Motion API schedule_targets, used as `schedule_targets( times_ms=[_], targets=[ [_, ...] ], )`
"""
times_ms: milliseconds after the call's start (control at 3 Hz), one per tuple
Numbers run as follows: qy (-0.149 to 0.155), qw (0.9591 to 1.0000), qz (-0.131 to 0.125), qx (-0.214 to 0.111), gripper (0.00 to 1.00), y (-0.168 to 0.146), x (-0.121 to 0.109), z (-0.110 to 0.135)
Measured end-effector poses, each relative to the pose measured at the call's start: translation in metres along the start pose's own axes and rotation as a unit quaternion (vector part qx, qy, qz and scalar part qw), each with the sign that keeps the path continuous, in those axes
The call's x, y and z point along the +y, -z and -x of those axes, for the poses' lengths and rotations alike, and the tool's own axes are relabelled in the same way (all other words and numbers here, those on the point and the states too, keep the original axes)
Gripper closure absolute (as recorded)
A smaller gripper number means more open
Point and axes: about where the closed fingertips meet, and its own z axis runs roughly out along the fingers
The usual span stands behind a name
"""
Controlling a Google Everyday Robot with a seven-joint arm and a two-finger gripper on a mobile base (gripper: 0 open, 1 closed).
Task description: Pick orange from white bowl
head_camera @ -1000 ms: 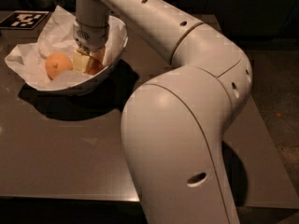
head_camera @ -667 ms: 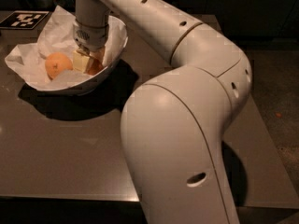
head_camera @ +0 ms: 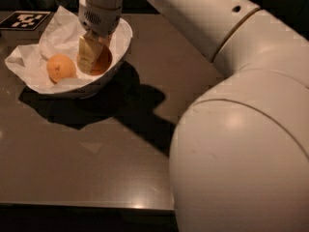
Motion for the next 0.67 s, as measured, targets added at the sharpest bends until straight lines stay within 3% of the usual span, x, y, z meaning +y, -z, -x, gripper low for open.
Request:
schedule_targets(
  times_ms=[333, 667],
  targets=[
    [0.052, 0.9984, -0.003, -0.023, 1.00, 0.035, 0.021, -0.001],
    [0.102, 0.9937, -0.009, -0.046, 1.00, 0.071, 0.046, -0.011]
  ],
)
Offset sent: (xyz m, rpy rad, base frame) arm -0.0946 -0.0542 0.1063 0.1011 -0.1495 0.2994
